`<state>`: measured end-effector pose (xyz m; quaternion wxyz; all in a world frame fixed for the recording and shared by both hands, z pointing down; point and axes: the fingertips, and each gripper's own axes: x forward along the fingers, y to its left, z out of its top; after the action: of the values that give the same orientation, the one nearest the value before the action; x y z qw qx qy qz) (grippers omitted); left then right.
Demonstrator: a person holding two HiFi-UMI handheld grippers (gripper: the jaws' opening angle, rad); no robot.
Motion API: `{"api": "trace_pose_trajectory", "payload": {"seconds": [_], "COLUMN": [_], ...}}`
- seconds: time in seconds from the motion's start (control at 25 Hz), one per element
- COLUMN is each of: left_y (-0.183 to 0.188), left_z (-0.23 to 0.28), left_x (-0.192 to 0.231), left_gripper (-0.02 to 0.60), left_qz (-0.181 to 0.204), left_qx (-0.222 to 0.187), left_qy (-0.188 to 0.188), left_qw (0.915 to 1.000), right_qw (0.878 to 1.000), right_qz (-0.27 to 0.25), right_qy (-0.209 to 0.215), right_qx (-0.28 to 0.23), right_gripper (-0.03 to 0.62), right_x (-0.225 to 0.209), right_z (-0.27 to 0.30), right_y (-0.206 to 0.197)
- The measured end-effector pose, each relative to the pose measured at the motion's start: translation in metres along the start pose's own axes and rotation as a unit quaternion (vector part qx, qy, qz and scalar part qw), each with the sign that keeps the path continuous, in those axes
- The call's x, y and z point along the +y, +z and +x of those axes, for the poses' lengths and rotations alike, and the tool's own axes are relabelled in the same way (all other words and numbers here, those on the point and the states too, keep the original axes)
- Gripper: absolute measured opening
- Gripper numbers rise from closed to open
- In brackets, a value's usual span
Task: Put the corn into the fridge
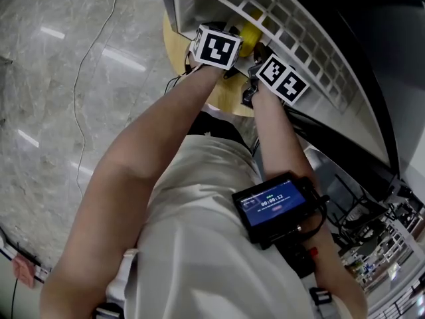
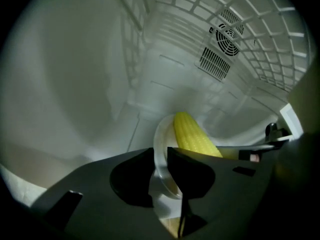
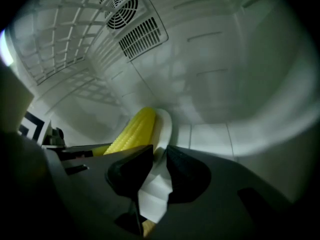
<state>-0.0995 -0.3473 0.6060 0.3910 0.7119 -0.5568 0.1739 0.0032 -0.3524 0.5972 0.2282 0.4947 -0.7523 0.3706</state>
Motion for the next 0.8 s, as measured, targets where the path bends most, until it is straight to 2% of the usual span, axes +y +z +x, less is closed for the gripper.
{"api": "trace_pose_trajectory", "payload": {"seconds": [0.24,0.44,0.8], "left_y": [0.001,0.002,0.002], "left_z": [-0.002,-0.007,-0.019], "left_x": [0.005,0.01,0.02], "left_gripper": [0.094,0.121,0.121], "left_qz": [0.022,0.02,0.044], "left_qx": [-0.001,-0.008,-0.033], "left_qy": [0.007,0.007,0.02], "left_qw": [0.9997,0.9998,0.9983], "right_qw": [1.0,0.999,0.998], "right_qz": [0.01,0.02,0.003], "right_qy": [0.0,-0.003,-0.019], "right_qx": [-0.015,-0.028,-0.06], "right_gripper": [0.064,0.064,0.063], "right_x": [-0.002,-0.004,-0.012], "right_z": [0.0,-0.003,-0.012], "right_y": [0.003,0.004,0.014]}}
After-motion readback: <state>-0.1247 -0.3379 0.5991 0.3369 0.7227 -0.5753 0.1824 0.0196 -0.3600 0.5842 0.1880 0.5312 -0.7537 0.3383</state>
